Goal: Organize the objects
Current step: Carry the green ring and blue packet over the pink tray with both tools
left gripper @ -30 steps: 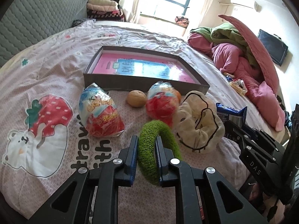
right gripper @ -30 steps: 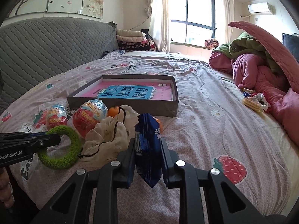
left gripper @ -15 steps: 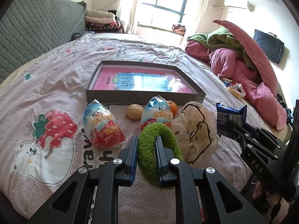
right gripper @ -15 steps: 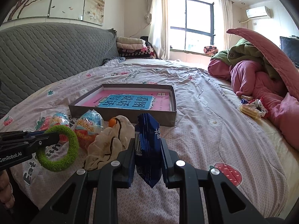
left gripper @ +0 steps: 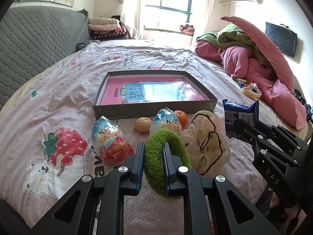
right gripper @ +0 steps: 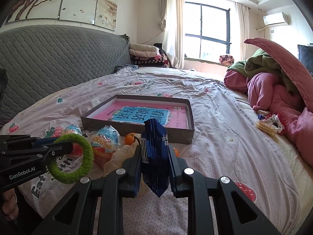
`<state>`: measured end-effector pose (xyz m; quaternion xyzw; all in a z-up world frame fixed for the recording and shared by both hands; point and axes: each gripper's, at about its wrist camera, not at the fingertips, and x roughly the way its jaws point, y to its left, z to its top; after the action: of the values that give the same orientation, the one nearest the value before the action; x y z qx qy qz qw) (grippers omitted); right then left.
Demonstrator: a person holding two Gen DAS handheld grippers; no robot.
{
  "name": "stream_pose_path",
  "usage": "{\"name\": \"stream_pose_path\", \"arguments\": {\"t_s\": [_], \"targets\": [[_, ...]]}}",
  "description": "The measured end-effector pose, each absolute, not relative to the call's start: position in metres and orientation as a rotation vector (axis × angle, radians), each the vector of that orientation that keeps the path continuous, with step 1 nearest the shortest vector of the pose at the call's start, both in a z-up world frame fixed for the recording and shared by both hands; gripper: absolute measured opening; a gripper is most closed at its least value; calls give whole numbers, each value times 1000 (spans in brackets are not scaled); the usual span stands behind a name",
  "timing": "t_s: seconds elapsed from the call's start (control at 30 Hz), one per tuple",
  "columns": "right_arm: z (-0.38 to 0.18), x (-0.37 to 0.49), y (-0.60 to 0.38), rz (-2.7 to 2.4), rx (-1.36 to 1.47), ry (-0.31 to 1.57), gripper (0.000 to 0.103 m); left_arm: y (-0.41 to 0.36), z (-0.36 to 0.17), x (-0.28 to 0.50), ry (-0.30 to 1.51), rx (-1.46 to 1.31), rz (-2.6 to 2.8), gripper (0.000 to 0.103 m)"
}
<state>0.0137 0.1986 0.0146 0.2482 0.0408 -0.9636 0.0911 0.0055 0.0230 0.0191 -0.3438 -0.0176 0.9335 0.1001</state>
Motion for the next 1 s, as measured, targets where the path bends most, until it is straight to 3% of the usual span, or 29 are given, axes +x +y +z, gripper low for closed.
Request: {"name": "stream_pose_path", "arguments": {"t_s": [1.0], "targets": [[30, -11, 197, -2826, 709, 130, 24, 25, 36, -28, -23, -978, 2788, 17]]}}
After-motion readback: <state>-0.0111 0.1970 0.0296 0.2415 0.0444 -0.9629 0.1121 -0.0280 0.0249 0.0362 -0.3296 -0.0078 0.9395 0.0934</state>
